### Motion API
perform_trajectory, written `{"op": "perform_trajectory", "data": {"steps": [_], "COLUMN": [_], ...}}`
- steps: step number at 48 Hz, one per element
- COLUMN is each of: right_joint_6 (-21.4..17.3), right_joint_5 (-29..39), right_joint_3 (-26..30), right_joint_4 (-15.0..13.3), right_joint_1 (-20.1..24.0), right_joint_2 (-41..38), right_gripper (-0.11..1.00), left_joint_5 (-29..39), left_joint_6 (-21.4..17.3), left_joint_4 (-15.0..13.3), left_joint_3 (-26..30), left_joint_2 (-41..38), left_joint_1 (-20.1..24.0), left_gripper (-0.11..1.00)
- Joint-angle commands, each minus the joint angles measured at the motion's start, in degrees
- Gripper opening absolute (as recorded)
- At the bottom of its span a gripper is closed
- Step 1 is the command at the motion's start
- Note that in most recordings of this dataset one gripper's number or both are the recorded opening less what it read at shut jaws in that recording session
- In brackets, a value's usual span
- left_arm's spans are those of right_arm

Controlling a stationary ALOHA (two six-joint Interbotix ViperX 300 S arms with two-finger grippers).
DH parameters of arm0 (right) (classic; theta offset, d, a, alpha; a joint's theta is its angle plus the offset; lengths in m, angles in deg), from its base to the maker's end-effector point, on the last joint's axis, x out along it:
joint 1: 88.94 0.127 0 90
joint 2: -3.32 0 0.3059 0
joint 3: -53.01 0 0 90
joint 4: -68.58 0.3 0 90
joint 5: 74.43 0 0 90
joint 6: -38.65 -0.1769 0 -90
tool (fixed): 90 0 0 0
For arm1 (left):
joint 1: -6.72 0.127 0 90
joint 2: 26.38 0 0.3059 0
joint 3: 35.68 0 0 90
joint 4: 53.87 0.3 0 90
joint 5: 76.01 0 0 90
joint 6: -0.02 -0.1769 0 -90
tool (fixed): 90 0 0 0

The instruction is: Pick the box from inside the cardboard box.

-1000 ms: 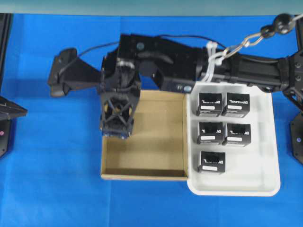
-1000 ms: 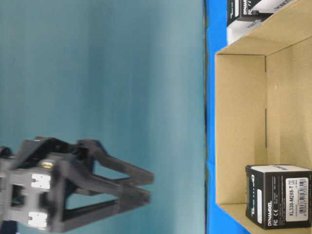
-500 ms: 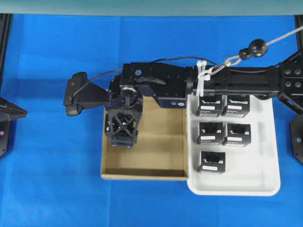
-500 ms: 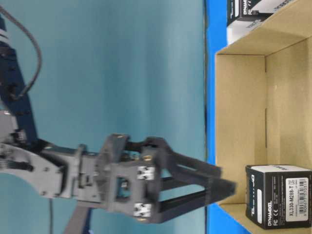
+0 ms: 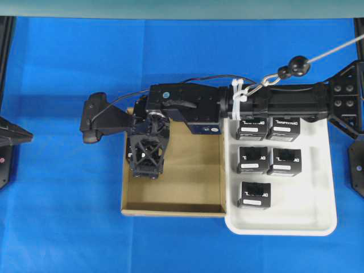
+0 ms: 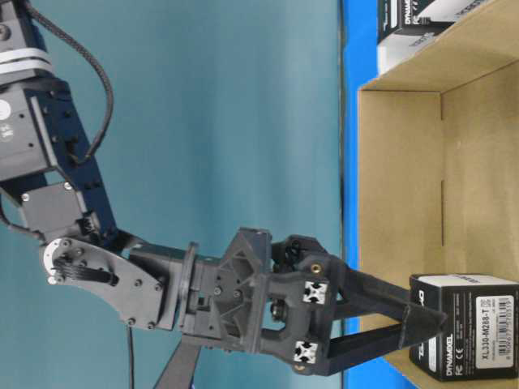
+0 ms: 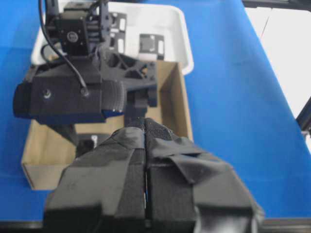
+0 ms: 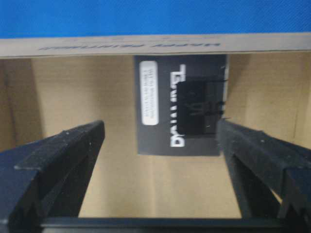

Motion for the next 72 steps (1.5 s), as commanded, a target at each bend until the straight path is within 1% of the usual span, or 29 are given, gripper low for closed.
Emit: {"op": "perform_trajectory", "data": {"steps": [1,5,10,21,31,61,72], "right_joint_6": [0.26,0.26,0.35,0.26,0.35,0.35,-0.70], "right_joint_5": [-0.62,-0.62,-0.35,-0.62,-2.81,-5.71,-7.56], "right_joint_3": [-0.09,-0.09,0.00,0.53,0.44,0.00,-0.53], "right_joint_4": [-1.05,-2.11,-2.20,-2.11,-2.11,-2.11,-2.11], "right_joint_1": [0.00,-0.09,-0.18,-0.09,-0.18,0.00,0.26], "right_joint_2": [-0.53,-0.53,-0.53,-0.70,-1.05,-4.04,-4.04], "right_gripper": [0.99,0.99,0.99,0.99,0.99,0.99,0.99], "left_joint_5": [-0.35,-0.35,-0.26,-0.35,-0.35,-0.35,-0.26], "left_joint_6": [0.09,0.18,0.18,0.26,0.26,0.26,0.18], "left_joint_4": [0.09,0.18,0.18,0.18,0.18,0.09,0.18], "left_joint_3": [1.49,1.41,1.41,1.41,1.41,1.32,1.32], "left_joint_2": [-0.79,-0.79,-0.79,-0.79,-0.88,-1.05,-1.14], "left_joint_1": [-0.09,-0.09,-0.09,-0.18,-0.18,-0.09,-0.09], "left_gripper": [-0.07,-0.07,-0.07,-0.07,-0.07,-0.07,-0.07]}}
